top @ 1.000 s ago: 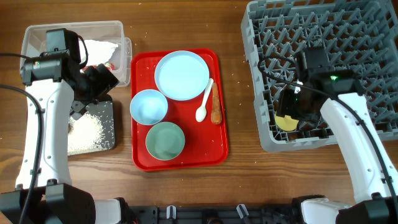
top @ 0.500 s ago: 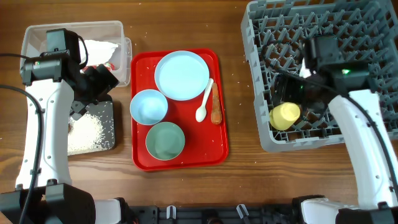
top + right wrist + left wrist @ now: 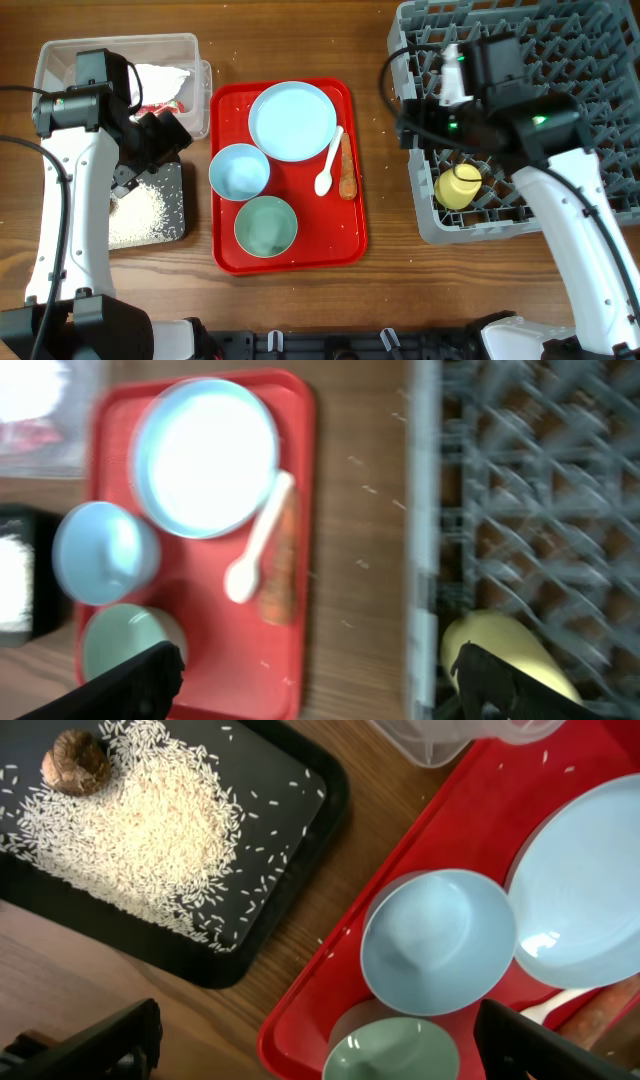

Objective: Sort waste into correct bins and load items into the dishwasher rack
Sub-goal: 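Reach the right gripper back toward the blue plate on the red tray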

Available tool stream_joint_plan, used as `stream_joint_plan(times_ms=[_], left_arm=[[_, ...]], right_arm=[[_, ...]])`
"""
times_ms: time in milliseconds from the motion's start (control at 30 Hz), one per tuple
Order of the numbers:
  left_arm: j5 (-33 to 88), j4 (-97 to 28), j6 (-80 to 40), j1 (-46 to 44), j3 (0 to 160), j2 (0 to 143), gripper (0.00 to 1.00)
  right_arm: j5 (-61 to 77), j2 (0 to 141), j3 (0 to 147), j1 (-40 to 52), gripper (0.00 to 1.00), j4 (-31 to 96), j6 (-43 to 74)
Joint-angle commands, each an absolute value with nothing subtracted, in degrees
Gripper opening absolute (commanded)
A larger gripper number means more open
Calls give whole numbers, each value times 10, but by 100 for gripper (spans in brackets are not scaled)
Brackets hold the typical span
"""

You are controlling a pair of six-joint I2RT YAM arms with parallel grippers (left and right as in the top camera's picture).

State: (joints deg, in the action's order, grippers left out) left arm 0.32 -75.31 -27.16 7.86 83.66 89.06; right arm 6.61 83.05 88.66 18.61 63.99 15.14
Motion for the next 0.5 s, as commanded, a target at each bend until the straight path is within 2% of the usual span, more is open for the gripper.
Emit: stream_joint_plan(times_ms=[0,233,467], left_arm=[[8,-774,-242,80,843,889,100],[15,-746,-221,75,843,889,100],[23,-713,-191,12,843,889,100]], right_arm=[[80,838,896,230,88,604,173],[74,911,896,269,88,552,201],[83,949,896,271,86,490,215]])
